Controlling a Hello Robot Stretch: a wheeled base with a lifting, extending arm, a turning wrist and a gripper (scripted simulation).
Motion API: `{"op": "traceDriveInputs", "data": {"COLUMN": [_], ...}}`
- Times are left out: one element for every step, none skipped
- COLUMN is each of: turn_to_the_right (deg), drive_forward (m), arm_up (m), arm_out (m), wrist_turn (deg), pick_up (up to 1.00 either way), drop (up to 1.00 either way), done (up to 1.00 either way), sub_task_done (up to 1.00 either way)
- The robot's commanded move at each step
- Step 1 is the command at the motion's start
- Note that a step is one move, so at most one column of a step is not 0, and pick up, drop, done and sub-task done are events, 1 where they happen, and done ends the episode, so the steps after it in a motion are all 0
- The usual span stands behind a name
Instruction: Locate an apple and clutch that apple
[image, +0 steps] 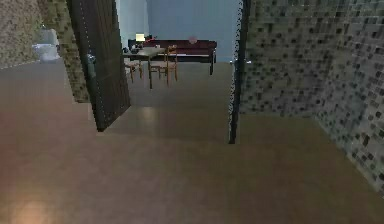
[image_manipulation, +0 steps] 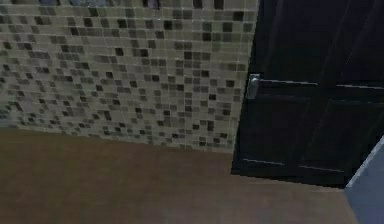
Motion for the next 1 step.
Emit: {"op": "traceDriveInputs", "data": {"turn_to_the_right": [0.0], "drive_forward": [1.00], "arm_up": [0.00], "arm_out": [0.00], "wrist_turn": [0.0], "pick_up": [0.00], "drop": [0.00], "done": [0.00], "sub_task_done": [0.00]}}
